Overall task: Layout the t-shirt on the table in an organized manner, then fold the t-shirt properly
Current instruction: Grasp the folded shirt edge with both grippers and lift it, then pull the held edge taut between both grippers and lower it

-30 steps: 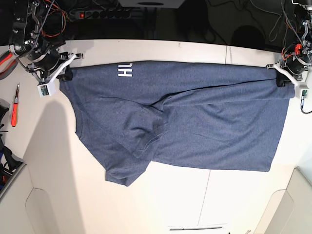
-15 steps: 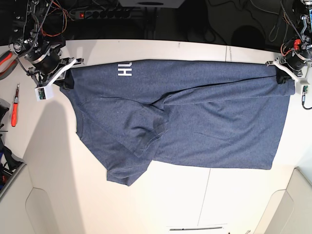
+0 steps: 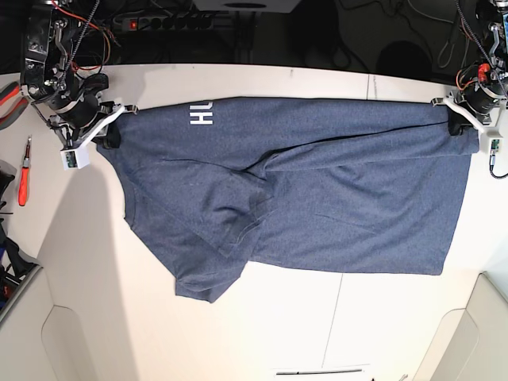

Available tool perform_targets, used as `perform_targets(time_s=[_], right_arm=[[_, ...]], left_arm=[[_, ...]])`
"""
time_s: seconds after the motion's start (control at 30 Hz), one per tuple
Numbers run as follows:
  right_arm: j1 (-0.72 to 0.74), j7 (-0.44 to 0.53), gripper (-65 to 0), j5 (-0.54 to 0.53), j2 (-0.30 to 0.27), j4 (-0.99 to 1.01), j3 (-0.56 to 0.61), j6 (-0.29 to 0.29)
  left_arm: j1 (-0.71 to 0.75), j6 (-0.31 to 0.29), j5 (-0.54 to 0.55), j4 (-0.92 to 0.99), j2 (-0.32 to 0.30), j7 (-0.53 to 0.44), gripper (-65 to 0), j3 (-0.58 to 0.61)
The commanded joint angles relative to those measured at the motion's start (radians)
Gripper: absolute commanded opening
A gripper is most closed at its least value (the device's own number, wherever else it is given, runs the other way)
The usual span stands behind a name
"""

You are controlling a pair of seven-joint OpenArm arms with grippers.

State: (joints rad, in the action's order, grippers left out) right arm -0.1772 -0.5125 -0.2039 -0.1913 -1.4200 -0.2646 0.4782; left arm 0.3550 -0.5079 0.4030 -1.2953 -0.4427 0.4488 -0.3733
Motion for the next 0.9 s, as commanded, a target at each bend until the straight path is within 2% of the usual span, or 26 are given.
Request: perform_targets(time_s=[0.0, 0.17, 0.67, 0.87], right_arm=[[-0.004, -0.021, -65.0, 0.005, -0.011, -0.006, -0.003, -0.003], [-0.01, -0.116, -65.0, -0.069, -0.025, -0.009, -0.003, -0.003], [-0.149, -0.116, -65.0, -0.076, -0.032, -0.086, -0.005, -0.003], [-0.15, -0.113, -65.0, -0.073, -0.091, -0.098, -0.01, -0.003]], left_arm=[[0.011, -0.012, -0.018, -0.002, -0.003, 0.052, -65.0, 0.002], [0.034, -0.012, -0.017, -0.002, -0.003, 0.052, -65.0, 0.0], [0.065, -0.012, 0.025, -0.008, -0.003, 0.051, -65.0, -0.002], [0.095, -0.012, 0.035, -0.029, 0.006, 0.049, -65.0, -0.066]])
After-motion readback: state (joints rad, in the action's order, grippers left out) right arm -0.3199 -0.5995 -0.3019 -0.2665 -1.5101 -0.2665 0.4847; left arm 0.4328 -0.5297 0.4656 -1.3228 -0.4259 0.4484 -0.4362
